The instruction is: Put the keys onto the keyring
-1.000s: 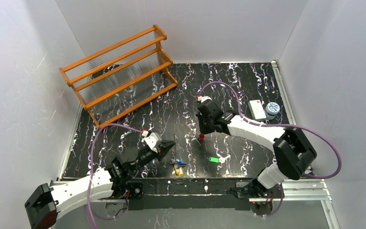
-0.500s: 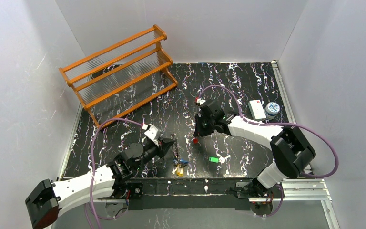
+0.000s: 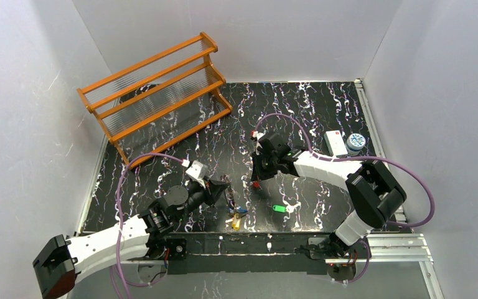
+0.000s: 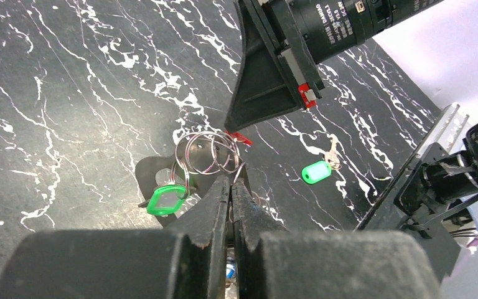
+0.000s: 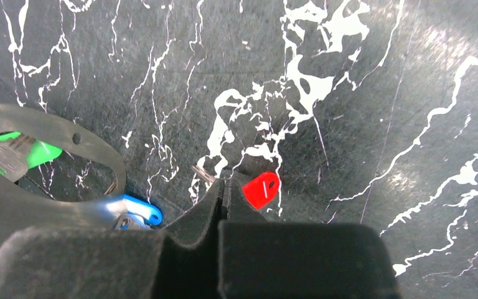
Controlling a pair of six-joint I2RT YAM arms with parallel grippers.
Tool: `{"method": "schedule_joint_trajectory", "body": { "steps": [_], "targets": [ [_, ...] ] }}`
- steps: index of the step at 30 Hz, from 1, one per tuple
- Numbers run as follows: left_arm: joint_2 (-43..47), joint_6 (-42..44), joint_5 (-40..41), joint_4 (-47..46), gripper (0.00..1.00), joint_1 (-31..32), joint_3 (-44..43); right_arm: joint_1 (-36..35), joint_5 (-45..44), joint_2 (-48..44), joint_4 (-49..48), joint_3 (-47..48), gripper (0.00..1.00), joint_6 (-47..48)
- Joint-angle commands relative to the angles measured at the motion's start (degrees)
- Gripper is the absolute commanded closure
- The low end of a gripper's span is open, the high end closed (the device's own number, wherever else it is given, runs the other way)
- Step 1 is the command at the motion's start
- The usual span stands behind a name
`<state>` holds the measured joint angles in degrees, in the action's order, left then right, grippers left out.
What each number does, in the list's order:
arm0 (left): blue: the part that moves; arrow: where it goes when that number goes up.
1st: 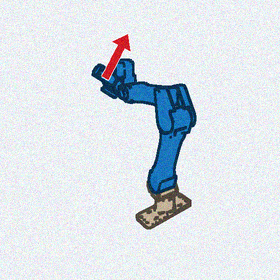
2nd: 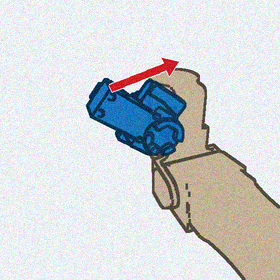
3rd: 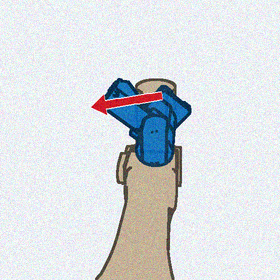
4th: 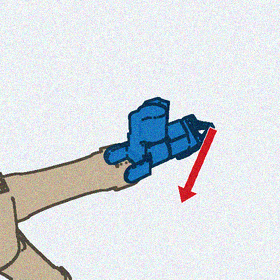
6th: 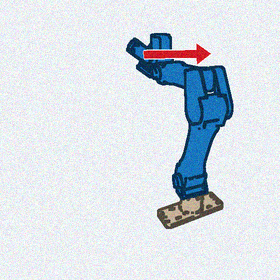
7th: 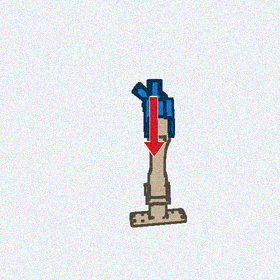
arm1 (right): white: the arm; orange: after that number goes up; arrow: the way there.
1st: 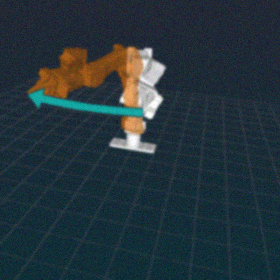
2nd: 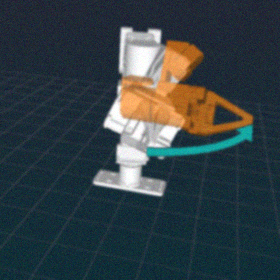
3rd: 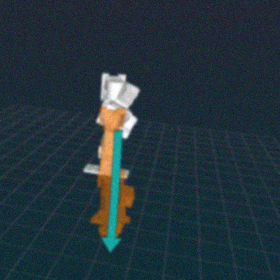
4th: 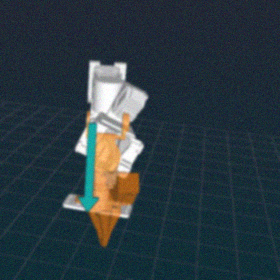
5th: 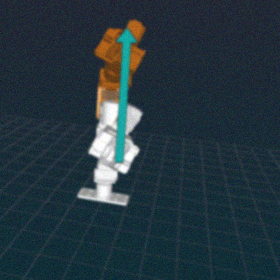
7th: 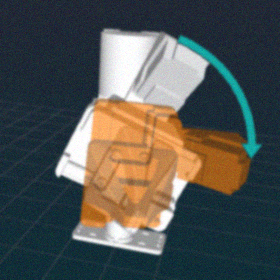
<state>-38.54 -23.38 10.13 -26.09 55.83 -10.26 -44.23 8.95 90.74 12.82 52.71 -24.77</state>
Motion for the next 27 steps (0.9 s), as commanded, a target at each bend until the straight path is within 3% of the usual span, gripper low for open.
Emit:
{"method": "schedule_joint_trajectory", "body": {
  "steps": [1,8,12,21,27],
  "targets": [
    [-0.58,-5.09,-0.91,2.82,1.0,0.15,0.52,0.21,-3.38,-3.32,-5.32,-0.55,0.99,1.62],
    [-1.31,-2.68,0.99,-0.07,1.0,0.16,1.15,0.2,-6.51,-10.21,-14.58,-7.65,0.99,5.64],
    [-1.47,-1.65,1.98,0.11,1.0,0.15,-0.34,0.25,-7.65,-13.99,-14.66,-8.81,0.99,8.6],
    [-3.01,5.13,1.99,1.32,1.0,0.15,-2.11,0.2,-0.47,-18.14,-15.75,-10.54,0.99,15.66],
    [-2.14,7.43,-0.61,3.55,1.0,0.15,-3.59,0.21,1.55,-19.89,-15.95,-10.81,0.99,12.2]
  ]
}}
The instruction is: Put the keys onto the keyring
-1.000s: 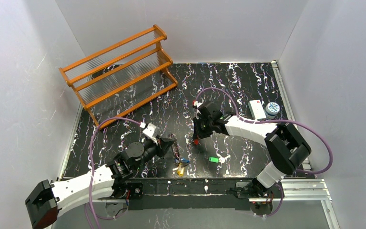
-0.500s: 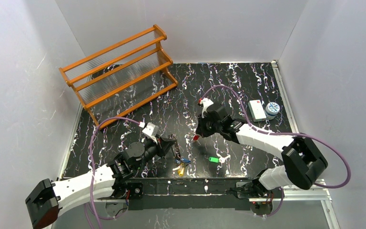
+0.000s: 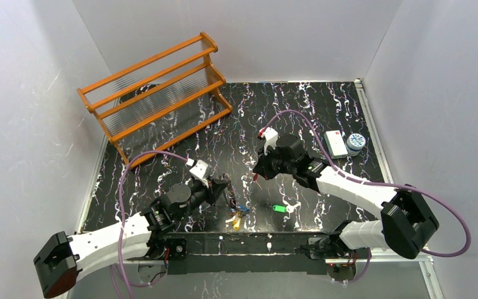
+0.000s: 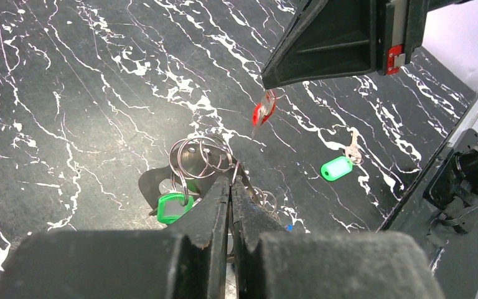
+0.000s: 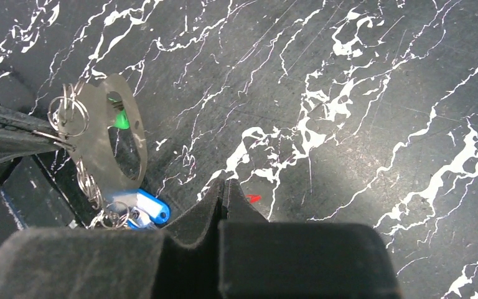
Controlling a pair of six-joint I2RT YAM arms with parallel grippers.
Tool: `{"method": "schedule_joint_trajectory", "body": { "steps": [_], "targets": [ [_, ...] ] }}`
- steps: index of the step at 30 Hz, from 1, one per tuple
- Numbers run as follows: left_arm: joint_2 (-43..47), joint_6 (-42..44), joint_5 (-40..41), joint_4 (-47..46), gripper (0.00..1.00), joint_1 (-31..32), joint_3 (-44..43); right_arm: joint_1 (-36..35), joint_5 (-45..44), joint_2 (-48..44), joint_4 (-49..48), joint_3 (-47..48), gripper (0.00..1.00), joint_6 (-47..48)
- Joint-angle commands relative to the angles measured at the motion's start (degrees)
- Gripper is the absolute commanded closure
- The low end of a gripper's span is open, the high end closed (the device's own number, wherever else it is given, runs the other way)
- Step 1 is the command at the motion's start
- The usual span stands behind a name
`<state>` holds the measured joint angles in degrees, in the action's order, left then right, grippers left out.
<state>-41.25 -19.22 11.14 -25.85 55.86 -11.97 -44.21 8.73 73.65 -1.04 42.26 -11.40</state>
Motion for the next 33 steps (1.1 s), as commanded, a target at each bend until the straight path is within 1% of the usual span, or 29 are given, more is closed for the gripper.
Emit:
{"method": "schedule_joint_trajectory", "body": {
  "steps": [1,4,7,14,17,21,26,31,33],
  "targets": [
    [0.85,3.84,-2.27,2.97,1.0,0.13,-1.99,0.18,1.47,-3.59,-2.77,-0.81,0.99,-2.13],
    [1.8,6.2,-5.82,-0.36,1.0,0.13,-1.55,0.22,3.81,-6.23,-5.62,-2.56,0.99,-2.67],
    [2.66,6.98,-7.04,-3.81,1.0,0.13,-0.51,0.22,7.57,-8.33,-7.57,-3.65,0.99,-1.57],
    [2.5,7.71,-12.47,-9.07,1.0,0.13,1.36,0.17,23.41,-7.86,-9.2,-3.25,0.99,1.59],
    [2.63,7.36,-13.09,-10.74,1.0,0.18,2.5,0.16,27.88,-6.81,-10.64,-3.41,0.99,1.75],
    [3.13,6.23,-11.95,-11.82,1.0,0.22,3.72,0.17,30.82,-5.22,-11.29,-3.36,0.99,2.25],
    [4.1,6.19,-11.93,-11.95,1.0,0.16,4.72,0.17,37.37,-2.76,-13.73,-3.33,0.99,2.54],
    [4.69,6.61,-12.06,-12.12,1.0,0.15,5.53,0.15,39.57,-1.83,-16.64,-4.1,0.99,1.57],
    [4.94,7.27,-13.29,-12.39,1.0,0.16,5.67,0.16,40.12,-1.47,-17.35,-4.09,0.99,1.03]
  ]
}}
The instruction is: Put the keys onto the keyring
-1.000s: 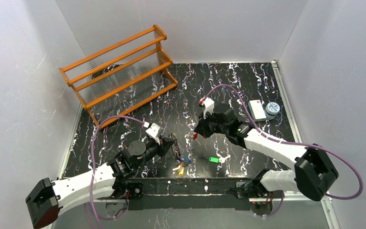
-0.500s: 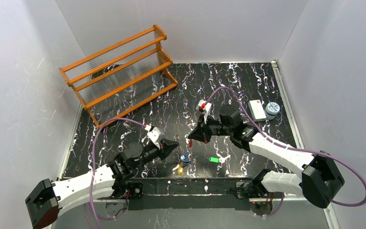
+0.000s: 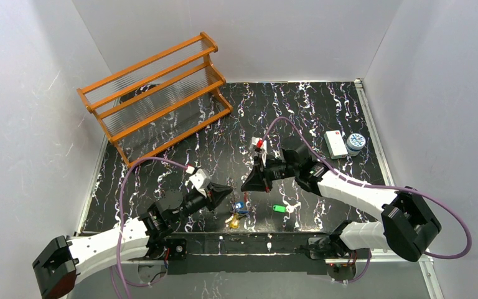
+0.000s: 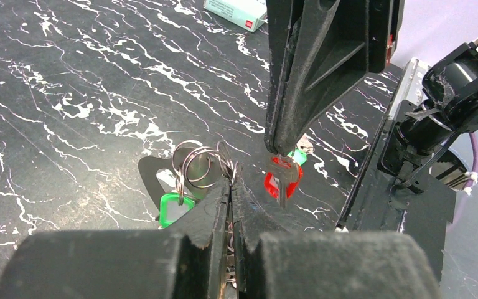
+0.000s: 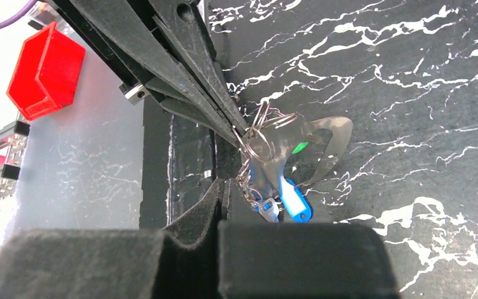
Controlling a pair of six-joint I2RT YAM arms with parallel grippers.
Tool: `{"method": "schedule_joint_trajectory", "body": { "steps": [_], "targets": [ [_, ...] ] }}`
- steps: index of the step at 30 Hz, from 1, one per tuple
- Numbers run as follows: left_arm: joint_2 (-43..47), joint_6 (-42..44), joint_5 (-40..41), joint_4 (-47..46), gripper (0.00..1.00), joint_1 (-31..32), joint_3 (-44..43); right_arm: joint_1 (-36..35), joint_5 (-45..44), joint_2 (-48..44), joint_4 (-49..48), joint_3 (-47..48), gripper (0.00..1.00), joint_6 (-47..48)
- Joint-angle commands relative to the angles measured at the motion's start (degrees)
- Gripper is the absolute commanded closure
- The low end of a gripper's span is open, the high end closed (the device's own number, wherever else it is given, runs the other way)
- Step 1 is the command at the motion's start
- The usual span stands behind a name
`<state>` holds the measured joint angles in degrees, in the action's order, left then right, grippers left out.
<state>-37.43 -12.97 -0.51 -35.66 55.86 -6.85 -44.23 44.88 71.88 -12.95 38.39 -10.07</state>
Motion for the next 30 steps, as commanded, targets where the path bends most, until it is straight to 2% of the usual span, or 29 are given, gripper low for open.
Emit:
{"method": "schedule_joint_trajectory", "body": {
  "steps": [1,7,12,20,30],
  "targets": [
    [1.19,1.6,-2.46,-2.76,1.0,0.18,0.67,0.19,4.11,0.46,-6.04,-0.24,0.99,-0.84],
    [0.84,5.48,-7.8,-3.78,1.0,0.15,1.05,0.08,3.67,1.72,-8.87,-0.08,0.99,-4.62],
    [0.56,6.04,-9.05,-4.21,1.0,0.13,0.85,-0.16,2.88,2.47,-9.35,-0.14,0.99,-5.38],
    [0.0,4.86,-8.73,-5.52,1.0,0.15,0.54,-0.51,2.19,1.08,-10.34,-1.13,0.99,-5.4],
    [1.12,-0.32,-3.91,-6.26,1.0,0.2,0.86,-1.48,-0.37,-0.97,-11.12,-2.44,0.99,-4.7]
  ]
}}
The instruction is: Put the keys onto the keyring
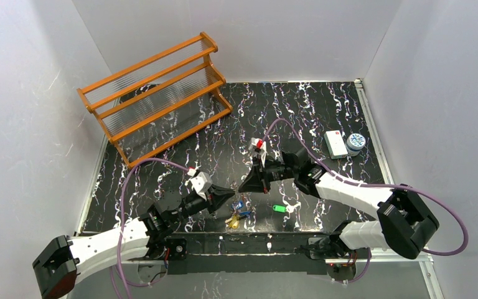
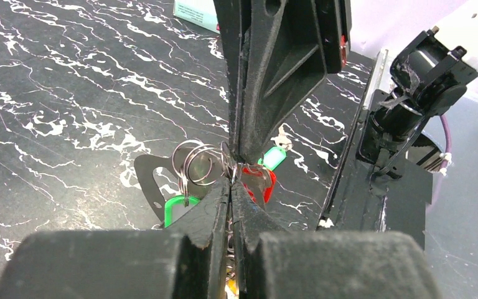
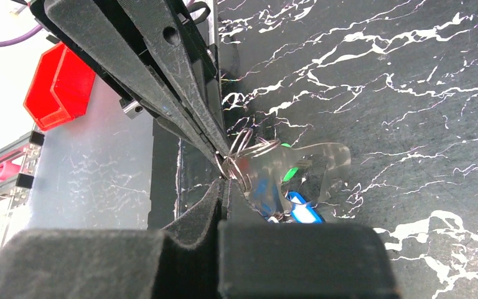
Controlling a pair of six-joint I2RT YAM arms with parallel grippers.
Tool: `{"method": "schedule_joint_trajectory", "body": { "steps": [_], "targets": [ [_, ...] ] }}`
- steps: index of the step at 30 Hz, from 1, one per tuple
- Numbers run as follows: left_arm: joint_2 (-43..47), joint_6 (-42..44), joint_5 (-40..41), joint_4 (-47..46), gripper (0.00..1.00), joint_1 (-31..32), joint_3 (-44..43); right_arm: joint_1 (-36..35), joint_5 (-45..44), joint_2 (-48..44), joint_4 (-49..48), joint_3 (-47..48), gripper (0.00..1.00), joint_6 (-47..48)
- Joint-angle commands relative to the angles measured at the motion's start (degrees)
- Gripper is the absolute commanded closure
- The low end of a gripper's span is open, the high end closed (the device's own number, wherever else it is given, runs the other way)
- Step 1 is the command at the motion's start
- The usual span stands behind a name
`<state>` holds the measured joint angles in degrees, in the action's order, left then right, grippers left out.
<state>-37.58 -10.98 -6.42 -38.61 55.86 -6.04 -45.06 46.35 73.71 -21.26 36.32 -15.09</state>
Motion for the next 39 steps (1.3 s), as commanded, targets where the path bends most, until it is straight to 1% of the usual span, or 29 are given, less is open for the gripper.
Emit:
{"method": "schedule_joint_trajectory", "body": {
  "steps": [1,5,11,22,39],
  "targets": [
    [1.28,-2.74,2.35,-3.31,1.0,0.14,0.21,-0.95,-2.95,-3.46,-2.56,-0.44,0.99,0.79],
    [1.17,-4.58,3.51,-3.44,1.0,0.23,0.72,-2.57,-7.89,-6.35,-1.78,-1.08,0.99,2.52],
    [0.59,-5.62,3.85,-3.73,1.0,0.13,0.77,-3.19,-10.96,-9.09,-3.0,-2.27,0.99,2.97],
    [-1.0,-7.02,4.04,-4.72,1.0,0.14,0.42,-4.59,-10.39,-5.69,-5.37,-1.65,0.99,3.63],
    [-1.11,-7.73,4.22,-5.43,1.0,0.18,0.86,-5.39,-13.35,-3.48,-6.43,-2.21,0.99,4.46]
  ]
}}
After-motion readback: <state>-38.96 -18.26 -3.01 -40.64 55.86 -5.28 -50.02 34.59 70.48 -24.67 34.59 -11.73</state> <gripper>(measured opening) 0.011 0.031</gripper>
